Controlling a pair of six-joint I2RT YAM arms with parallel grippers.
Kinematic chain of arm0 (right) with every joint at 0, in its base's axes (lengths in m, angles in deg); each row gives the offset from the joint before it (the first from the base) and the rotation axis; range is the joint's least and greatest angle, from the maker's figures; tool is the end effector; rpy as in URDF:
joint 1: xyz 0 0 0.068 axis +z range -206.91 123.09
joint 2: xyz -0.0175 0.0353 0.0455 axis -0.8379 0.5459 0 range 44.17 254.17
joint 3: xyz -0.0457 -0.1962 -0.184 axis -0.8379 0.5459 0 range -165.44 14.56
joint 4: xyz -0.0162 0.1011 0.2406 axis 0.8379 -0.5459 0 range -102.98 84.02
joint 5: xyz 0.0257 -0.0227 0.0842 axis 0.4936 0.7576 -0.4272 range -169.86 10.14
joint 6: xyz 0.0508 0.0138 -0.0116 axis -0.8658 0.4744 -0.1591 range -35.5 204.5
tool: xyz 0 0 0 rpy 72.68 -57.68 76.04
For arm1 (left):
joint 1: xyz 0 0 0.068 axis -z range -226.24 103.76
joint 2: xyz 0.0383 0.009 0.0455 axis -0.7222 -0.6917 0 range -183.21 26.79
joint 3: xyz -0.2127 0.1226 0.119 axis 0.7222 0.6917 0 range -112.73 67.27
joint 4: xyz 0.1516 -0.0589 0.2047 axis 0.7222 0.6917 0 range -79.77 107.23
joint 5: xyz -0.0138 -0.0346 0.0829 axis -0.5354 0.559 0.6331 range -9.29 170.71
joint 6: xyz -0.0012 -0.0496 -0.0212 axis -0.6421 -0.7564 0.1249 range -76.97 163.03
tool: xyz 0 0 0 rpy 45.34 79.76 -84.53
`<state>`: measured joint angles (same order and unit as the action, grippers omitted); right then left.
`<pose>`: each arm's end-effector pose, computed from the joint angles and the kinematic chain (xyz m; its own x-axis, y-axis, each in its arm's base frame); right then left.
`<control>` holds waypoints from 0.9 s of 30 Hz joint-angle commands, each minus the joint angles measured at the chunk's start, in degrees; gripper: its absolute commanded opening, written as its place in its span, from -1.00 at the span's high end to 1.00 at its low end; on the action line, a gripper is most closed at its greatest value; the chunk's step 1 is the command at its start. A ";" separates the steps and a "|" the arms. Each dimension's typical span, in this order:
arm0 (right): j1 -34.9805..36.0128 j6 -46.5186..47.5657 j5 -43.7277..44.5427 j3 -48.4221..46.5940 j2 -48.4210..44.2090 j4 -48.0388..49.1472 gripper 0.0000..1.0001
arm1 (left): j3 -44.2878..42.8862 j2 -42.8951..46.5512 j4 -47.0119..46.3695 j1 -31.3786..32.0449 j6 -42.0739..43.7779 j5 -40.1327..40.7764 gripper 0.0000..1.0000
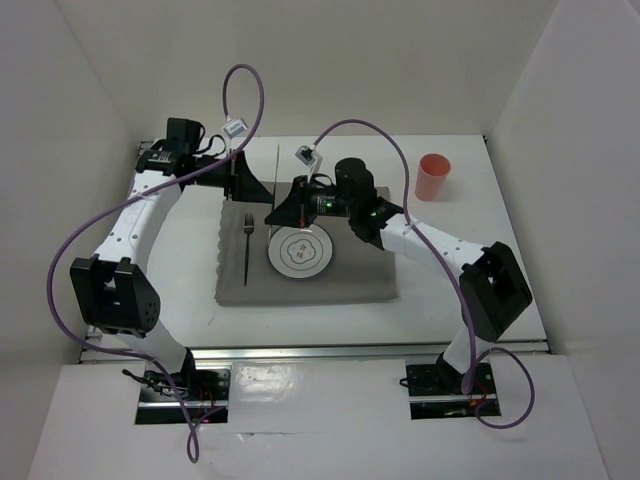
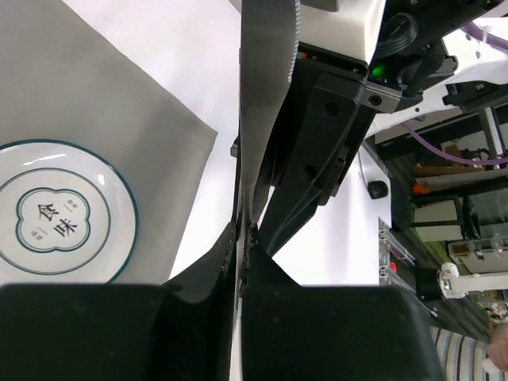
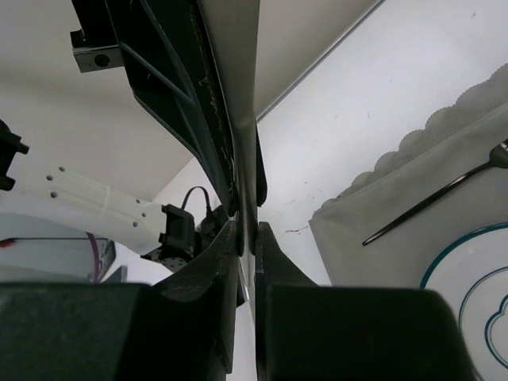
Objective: Set the dinner table for one person
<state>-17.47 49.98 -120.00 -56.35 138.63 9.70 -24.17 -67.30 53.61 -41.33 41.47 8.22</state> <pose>0.2861 0.2651 0.3200 -0.6419 0.0330 -0.7661 -0.7465 0.2014 0.6342 0.3410 -0.0635 0.3646 -0.7353 0.0548 -0.6755 0.6658 0.2446 -0.7049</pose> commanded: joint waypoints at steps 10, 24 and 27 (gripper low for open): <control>-0.32 5.16 20.06 -5.72 -6.03 -27.39 1.00 | -1.64 2.94 -2.59 -1.38 -3.18 20.79 -0.35; -9.82 9.12 39.00 -12.49 9.95 -67.80 1.00 | 3.81 2.41 -0.05 -7.10 -0.46 40.84 -0.35; -10.96 9.64 41.01 -13.11 13.55 -69.38 1.00 | 3.81 2.41 0.57 -7.10 0.16 41.38 -0.35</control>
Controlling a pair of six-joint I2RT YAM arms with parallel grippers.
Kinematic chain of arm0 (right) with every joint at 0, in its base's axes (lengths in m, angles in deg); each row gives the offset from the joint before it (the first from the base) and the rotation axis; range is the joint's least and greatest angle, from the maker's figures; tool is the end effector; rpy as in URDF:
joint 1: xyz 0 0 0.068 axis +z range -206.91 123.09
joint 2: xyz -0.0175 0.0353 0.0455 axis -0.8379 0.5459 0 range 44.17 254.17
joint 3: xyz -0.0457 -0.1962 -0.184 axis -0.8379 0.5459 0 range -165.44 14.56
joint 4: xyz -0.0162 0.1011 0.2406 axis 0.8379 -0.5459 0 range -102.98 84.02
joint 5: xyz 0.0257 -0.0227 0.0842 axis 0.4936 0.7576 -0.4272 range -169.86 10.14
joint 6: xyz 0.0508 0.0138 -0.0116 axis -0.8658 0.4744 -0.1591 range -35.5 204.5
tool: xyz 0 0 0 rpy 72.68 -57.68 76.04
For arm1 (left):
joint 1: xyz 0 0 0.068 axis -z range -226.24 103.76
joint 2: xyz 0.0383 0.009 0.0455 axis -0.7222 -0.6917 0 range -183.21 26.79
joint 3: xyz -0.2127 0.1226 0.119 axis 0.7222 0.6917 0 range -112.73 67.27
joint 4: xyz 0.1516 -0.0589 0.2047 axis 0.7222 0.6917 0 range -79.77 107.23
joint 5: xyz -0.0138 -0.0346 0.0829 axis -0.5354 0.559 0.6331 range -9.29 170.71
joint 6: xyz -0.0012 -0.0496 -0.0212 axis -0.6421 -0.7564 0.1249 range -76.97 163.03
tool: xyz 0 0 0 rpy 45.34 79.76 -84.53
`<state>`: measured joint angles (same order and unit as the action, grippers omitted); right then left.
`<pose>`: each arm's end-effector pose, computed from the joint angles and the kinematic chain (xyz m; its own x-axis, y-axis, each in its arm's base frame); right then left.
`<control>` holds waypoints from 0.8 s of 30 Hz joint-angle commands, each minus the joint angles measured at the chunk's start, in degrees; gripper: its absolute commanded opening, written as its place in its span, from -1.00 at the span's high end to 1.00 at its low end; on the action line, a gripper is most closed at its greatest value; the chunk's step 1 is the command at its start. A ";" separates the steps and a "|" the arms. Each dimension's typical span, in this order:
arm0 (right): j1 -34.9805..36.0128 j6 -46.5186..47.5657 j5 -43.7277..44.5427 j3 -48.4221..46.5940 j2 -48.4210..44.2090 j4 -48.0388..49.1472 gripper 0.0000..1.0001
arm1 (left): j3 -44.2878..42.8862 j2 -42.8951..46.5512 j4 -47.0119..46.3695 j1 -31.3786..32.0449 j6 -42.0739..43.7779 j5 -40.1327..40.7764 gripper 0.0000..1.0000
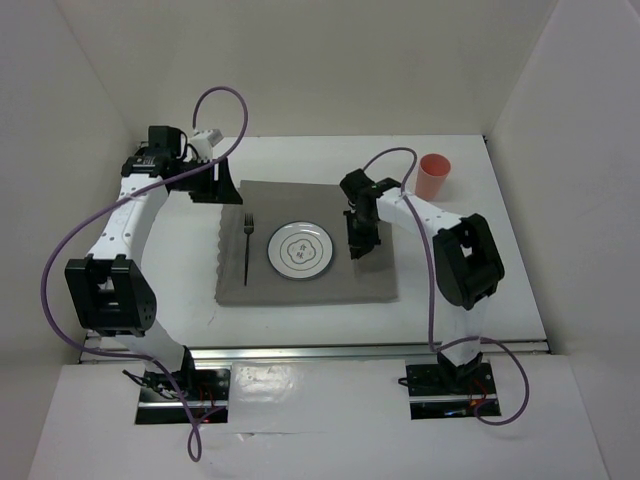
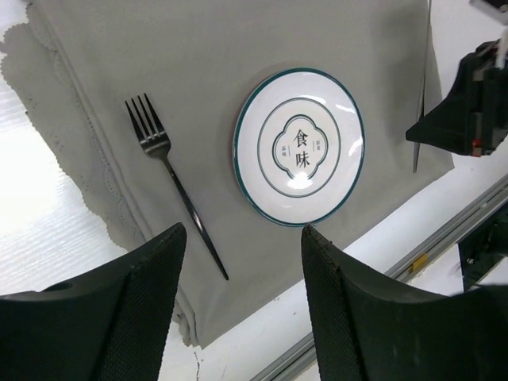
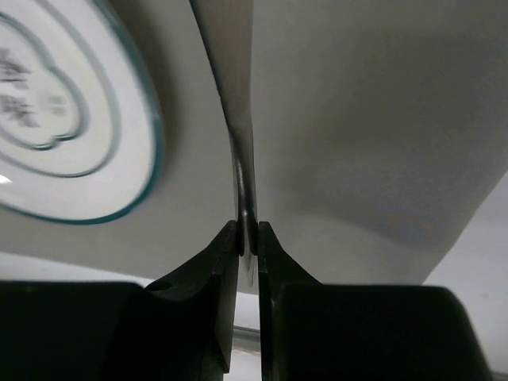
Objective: Set the dinner table for one person
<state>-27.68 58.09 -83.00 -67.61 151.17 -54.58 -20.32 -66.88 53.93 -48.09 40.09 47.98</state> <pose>0.3272 0.1853 0.2126 -0.9721 -0.0350 -0.2321 -0.0769 0.9818 0.1739 0.3545 -0.0079 0.3314 -0.7785 -0.0684 -0.6239 0.2823 0.8496 -0.4454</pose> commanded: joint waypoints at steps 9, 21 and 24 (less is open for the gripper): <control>-2.34 2.33 1.64 -1.15 8.48 -1.76 1.00 | 0.49 2.00 0.24 -0.35 2.14 1.62 -0.32; -2.34 1.80 -0.73 0.70 9.10 0.17 0.36 | 1.02 2.00 0.77 -0.35 2.15 1.62 -0.32; -2.34 2.33 -0.73 0.17 9.10 -1.14 0.13 | 1.02 2.00 0.77 -0.35 2.15 1.62 -0.32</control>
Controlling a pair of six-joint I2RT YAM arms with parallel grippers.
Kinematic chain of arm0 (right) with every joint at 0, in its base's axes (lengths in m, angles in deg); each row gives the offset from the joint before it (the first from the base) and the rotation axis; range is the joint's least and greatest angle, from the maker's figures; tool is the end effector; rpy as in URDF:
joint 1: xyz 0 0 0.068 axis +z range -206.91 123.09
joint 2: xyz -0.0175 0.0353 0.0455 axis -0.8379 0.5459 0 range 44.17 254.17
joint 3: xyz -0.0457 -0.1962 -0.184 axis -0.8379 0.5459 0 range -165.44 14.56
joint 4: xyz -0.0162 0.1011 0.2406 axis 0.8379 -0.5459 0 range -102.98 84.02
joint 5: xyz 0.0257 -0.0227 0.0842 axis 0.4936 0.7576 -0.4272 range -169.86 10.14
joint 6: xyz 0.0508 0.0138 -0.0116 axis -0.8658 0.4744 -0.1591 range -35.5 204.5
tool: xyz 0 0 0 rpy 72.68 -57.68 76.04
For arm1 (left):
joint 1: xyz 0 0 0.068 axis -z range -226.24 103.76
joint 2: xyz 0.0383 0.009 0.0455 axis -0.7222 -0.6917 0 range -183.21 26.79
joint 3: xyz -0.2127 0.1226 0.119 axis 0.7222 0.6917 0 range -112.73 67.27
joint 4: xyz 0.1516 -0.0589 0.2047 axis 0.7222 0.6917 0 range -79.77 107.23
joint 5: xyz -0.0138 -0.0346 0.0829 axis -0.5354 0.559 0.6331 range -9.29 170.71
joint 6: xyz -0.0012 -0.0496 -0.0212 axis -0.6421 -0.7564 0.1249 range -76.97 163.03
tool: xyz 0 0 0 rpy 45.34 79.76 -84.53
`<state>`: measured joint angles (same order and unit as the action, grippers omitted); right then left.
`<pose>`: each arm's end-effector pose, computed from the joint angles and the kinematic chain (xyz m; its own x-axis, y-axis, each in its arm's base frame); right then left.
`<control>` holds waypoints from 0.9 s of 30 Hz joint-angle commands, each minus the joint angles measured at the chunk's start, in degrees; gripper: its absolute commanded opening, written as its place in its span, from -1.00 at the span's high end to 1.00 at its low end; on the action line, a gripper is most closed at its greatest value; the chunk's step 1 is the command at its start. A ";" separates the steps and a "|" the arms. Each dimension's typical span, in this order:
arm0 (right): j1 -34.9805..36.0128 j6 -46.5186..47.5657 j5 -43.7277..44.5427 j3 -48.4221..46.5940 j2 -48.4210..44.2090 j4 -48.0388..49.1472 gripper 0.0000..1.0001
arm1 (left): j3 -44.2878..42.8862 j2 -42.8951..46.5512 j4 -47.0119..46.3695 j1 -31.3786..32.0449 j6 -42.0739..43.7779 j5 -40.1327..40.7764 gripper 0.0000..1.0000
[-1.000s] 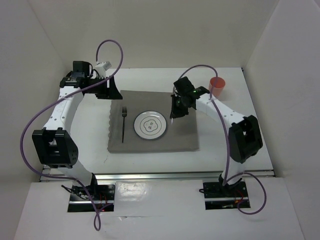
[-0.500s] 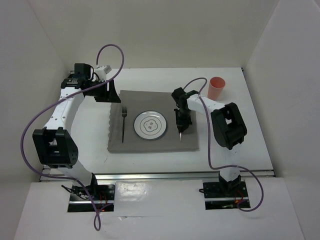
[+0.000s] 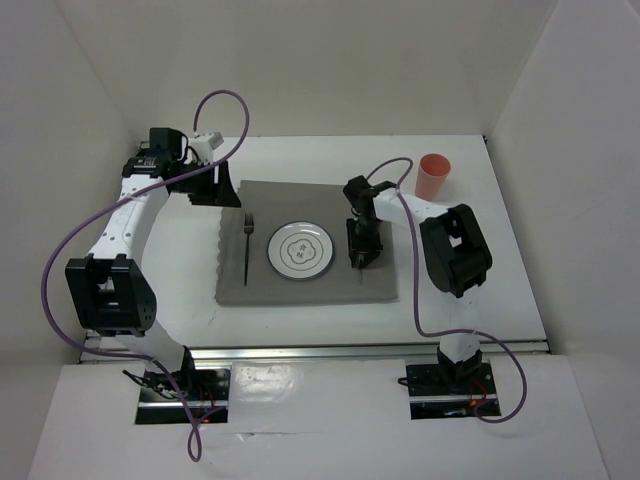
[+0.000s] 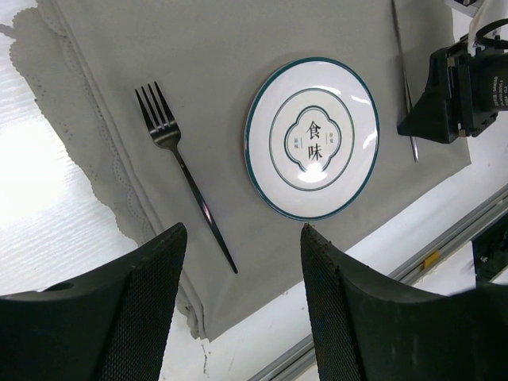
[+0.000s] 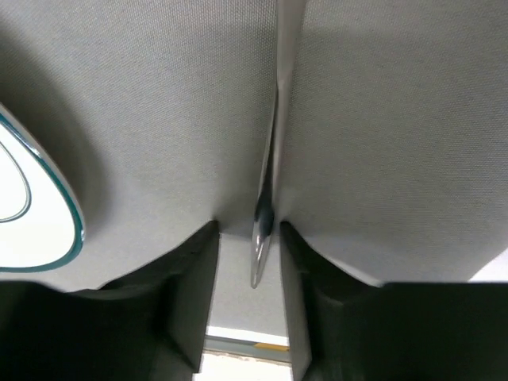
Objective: Set the dinner table for one person
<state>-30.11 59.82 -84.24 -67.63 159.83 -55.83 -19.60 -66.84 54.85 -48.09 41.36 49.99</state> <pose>0.3420 0.1758 0.1577 -0.9966 -0.0370 -0.0741 -0.0455 0.9920 0.1175 0.3528 -0.0069 0.3260 -0.7889 -0.0506 -0.6125 0.2682 0.8684 -0.4171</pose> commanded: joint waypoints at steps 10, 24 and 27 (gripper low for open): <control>-1.23 0.08 9.73 -16.39 -10.00 -9.65 -0.24 | 0.30 1.43 0.38 -0.35 1.41 -0.39 -0.32; -32.77 7.29 0.85 -51.30 3.33 -11.43 -0.34 | 0.91 2.04 0.38 -0.88 1.41 0.22 -0.32; -36.02 6.76 0.87 -49.82 4.92 -7.13 -0.28 | 1.62 2.75 -0.24 -0.88 1.41 0.22 -0.32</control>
<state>-65.12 66.20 -81.84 -117.49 162.19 -64.07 -18.57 -66.69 55.16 -48.68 41.55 50.50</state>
